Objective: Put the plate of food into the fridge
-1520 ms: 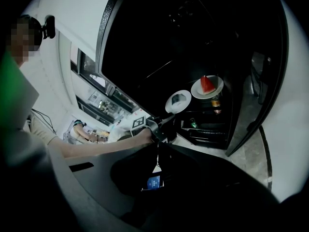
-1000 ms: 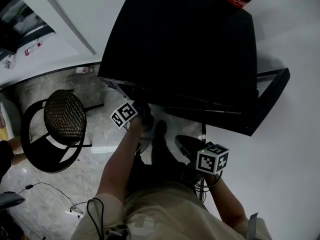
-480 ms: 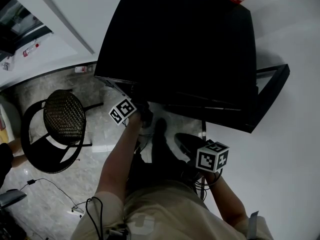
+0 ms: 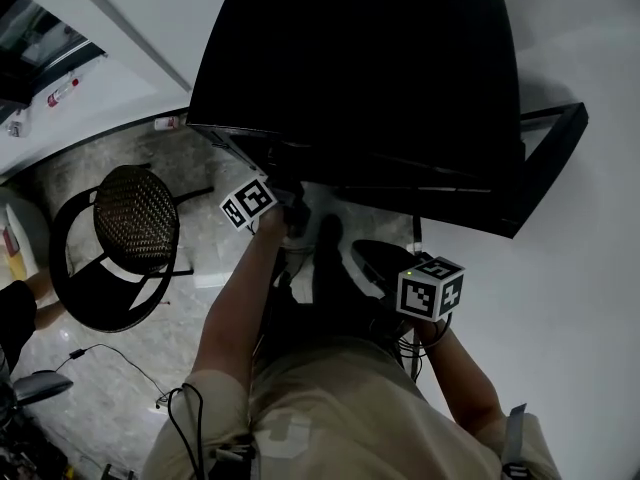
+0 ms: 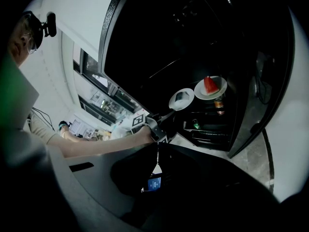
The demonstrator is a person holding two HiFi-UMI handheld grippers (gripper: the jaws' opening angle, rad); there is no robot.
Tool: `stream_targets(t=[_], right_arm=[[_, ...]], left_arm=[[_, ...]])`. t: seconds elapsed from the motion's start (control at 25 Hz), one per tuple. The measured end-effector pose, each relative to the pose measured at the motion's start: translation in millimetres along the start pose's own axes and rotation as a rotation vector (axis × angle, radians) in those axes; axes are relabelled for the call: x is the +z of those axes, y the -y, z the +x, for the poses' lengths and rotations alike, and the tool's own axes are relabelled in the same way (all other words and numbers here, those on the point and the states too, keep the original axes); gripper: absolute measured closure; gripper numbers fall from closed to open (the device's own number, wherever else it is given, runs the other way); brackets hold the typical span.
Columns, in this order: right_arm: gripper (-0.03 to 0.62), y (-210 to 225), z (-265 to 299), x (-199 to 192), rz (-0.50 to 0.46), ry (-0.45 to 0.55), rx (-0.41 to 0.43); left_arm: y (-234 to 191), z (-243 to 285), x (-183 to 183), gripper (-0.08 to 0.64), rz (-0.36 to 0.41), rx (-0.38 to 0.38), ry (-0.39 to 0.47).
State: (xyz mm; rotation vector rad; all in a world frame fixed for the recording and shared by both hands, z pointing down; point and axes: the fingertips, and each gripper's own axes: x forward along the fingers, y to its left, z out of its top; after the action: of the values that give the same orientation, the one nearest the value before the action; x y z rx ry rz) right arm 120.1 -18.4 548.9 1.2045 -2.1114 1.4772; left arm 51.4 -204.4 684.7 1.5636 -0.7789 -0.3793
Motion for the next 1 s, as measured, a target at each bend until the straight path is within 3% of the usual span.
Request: stream_targets(t=[0.24,0.4,0.52,0.68,0.84,1.0], right_arm=[[0.569,-13,8,-3,-0.023,-0.008,0.034],[0.569,-26,14,-4,-0.083,-0.020,0.060],[0.569,-30,19,-8,-0.205,-0.045,0.019],[0.569,-40,26,-7,-0.458,-0.067,-0.062],[0.569,-59,33,-8,-0.639,-0.081,-0.063],[0.569,-71,38,-13,-0.671,-0.083,-0.042]], left_arm=[[13,-12,-17,0.543,0.061,-0.058,-0.119],[25,-23,-33,0.549,0.176,-0.105,-0.234],[33,-31,-41,0.549,0.302,-0.127,-0.311],[48,-44,-48,0.549,0.442,-0.148,-0.381],[58,-56,-46,0.549,0.471,-0.184,-0.383],[67,-71,-39,0.549,0.491,-0.220,-0.351]])
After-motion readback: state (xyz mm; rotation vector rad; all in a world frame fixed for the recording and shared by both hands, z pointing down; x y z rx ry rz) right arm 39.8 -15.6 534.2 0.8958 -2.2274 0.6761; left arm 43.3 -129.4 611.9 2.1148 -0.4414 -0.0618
